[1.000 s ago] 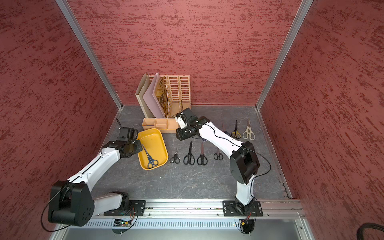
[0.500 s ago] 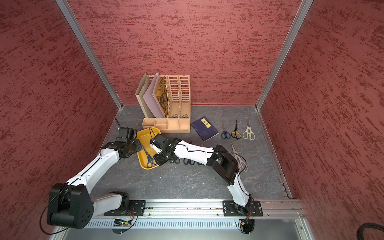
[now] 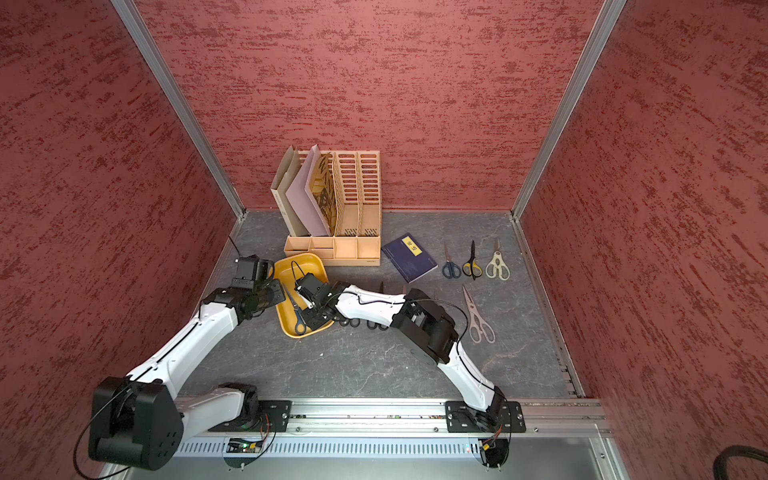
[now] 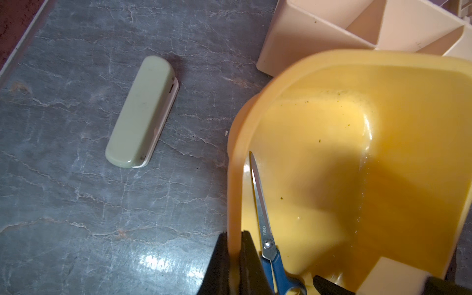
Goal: Take the scissors out of the storage box
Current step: Pick up the scissors from the storage box.
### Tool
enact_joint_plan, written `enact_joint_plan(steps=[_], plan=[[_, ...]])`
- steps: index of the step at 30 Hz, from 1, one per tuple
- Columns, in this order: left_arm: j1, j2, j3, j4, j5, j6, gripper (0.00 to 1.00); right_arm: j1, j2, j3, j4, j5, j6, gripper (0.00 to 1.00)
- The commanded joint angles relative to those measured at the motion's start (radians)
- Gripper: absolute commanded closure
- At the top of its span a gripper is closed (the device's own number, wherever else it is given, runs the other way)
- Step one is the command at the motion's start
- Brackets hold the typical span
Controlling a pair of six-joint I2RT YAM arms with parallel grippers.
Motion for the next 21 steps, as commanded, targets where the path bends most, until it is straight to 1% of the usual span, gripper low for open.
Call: enact_joint_plan(steps=[1, 5, 7, 10, 13, 19, 21], plan=[[-0.003, -0.023, -0.009, 0.024, -0.032, -0.003, 1.00, 0.018, 0.031, 0.037, -0.018, 0.052, -0.020, 0.65], [-0.004, -0.028, -0.009, 0.022, -0.035, -0.003, 1.00, 0.038, 0.043, 0.053, -0.057, 0.119, -0.040, 0.66], [-0.004, -0.032, -0.008, 0.021, -0.036, -0.003, 1.00, 0.046, 0.059, 0.075, -0.097, 0.177, -0.055, 0.68], [-0.004, -0.035, -0.009, 0.022, -0.033, -0.004, 1.00, 0.052, 0.078, 0.090, -0.128, 0.232, -0.053, 0.72], [-0.004, -0.036, -0.008, 0.022, -0.032, -0.004, 1.00, 0.055, 0.095, 0.086, -0.125, 0.249, -0.044, 0.77], [-0.004, -0.041, -0.005, 0.015, -0.034, -0.003, 1.00, 0.060, 0.106, 0.070, -0.087, 0.228, -0.030, 0.88], [-0.004, -0.044, -0.003, 0.011, -0.036, -0.002, 1.00, 0.060, 0.101, 0.065, -0.075, 0.225, -0.039, 0.95]])
